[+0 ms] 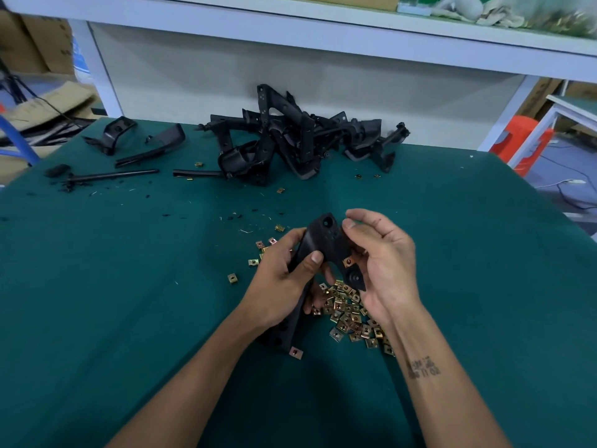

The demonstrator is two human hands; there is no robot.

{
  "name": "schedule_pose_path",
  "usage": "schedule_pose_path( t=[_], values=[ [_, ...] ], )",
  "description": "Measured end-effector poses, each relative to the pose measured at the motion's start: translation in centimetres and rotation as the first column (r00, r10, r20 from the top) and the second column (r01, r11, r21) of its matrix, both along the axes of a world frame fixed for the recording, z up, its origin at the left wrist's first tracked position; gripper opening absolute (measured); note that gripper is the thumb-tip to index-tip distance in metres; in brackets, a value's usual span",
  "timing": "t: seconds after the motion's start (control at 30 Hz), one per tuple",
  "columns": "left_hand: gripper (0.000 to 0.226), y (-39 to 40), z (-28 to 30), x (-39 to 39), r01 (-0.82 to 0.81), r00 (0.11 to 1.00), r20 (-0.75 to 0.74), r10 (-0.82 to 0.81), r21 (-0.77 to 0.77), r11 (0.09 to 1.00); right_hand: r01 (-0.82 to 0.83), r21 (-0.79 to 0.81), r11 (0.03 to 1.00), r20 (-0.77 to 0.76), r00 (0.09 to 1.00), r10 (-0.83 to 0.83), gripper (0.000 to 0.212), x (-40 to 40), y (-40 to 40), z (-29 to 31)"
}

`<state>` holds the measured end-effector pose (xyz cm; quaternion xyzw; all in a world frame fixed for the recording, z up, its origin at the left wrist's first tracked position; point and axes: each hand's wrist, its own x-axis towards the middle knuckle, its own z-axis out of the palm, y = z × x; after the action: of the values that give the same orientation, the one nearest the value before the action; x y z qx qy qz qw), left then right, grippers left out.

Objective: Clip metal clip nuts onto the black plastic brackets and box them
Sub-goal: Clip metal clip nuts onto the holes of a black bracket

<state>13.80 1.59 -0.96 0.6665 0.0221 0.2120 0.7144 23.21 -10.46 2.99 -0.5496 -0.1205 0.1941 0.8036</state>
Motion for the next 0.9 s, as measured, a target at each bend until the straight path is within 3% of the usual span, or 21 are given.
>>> schedule_pose_path(
  t=[0.13, 0.47, 0.7, 0.9],
  values=[
    [0.015, -0.1, -0.1, 0.1, -0.086, 0.996, 0.033, 0.085, 0.044, 0.995, 0.016, 0.038, 0.999, -0.012, 1.0, -0.015, 0.004, -0.7, 0.4, 0.2],
    [0.013, 0.1, -0.2, 0.2, -0.11, 0.992, 0.068, 0.106, 0.064, 0.992, 0.108, 0.08, 0.991, 0.028, 0.993, -0.111, 0.007, -2.0, 1.3, 0.0],
    [0.016, 0.1, -0.3, 0.3, -0.094, 0.993, 0.073, 0.091, 0.048, 0.994, 0.154, 0.096, 0.983, 0.213, 0.962, -0.172, 0.019, -1.9, 1.0, -0.2],
    [0.016, 0.1, -0.3, 0.3, -0.105, 0.993, 0.067, 0.101, 0.056, 0.993, 0.191, 0.047, 0.98, 0.271, 0.942, -0.197, 0.019, -1.8, 1.1, -0.2]
  ],
)
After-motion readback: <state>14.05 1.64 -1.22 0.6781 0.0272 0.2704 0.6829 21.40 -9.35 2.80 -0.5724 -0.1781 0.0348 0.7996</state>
